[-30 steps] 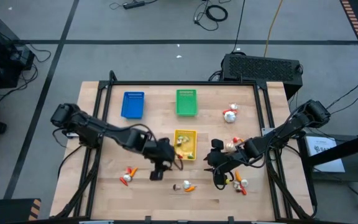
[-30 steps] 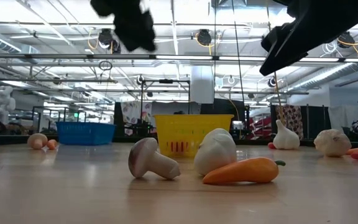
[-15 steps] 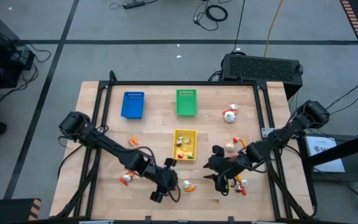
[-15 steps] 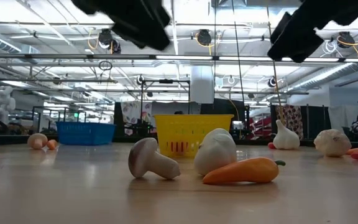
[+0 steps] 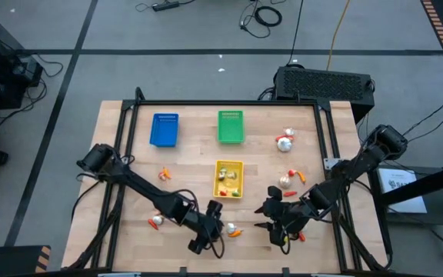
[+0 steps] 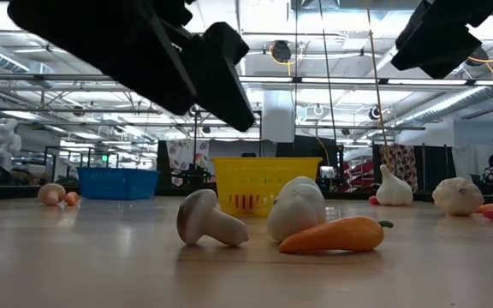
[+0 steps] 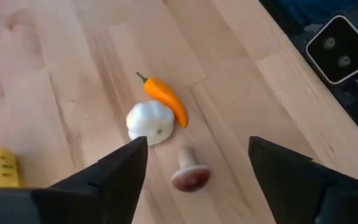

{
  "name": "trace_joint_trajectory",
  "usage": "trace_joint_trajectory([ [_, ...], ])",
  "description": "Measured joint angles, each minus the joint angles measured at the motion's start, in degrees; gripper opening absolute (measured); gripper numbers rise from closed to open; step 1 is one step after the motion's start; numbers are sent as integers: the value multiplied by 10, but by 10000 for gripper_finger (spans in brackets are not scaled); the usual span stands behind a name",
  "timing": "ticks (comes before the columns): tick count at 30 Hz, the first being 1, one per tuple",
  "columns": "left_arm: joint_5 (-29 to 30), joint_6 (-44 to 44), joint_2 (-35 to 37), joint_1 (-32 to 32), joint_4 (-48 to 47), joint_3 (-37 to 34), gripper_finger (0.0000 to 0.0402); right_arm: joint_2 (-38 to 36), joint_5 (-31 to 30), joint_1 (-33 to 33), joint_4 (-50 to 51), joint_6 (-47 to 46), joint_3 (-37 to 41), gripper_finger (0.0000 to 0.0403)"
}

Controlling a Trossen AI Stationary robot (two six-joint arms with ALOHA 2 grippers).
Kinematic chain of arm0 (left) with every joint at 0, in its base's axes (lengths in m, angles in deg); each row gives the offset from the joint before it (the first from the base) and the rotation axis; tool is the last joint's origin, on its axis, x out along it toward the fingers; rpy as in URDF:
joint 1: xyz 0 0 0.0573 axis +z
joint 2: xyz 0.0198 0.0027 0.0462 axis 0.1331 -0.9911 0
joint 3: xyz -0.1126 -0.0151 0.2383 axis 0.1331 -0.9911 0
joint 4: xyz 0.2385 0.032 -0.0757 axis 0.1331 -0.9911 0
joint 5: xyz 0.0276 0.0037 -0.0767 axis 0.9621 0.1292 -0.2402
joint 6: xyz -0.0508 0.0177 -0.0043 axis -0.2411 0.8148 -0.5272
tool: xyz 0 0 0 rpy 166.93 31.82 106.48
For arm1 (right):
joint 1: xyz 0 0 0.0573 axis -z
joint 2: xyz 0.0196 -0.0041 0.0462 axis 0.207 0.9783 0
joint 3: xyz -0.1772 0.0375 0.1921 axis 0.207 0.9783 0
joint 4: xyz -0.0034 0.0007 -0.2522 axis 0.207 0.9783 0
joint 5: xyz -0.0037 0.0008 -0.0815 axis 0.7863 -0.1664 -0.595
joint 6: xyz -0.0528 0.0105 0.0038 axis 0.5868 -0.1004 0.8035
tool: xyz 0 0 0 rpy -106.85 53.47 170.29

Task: Sort produce into baskets
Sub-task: Put the brown mushroom into the yellow bin

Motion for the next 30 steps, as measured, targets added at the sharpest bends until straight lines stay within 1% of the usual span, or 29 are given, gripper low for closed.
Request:
trace_joint_trajectory([
  [7, 1, -15, -37, 1, 24, 0, 290, 0, 0, 1, -2, 3, 0, 199],
  [14, 1, -35, -59, 6, 21, 0, 290, 0, 0, 1, -4, 4, 0, 199],
  [19, 2, -68, -63, 6, 4, 0, 289, 0, 0, 1, -4, 4, 0, 199],
  [22, 2, -75, -66, 6, -2, -4, 278, 0, 0, 1, -3, 4, 0, 199],
  [25, 2, -75, -65, 6, 13, -10, 263, 0, -12, 1, -3, 4, 0, 199],
  [30, 2, -75, -65, 6, 30, -22, 237, 0, -12, 1, -3, 4, 0, 199],
])
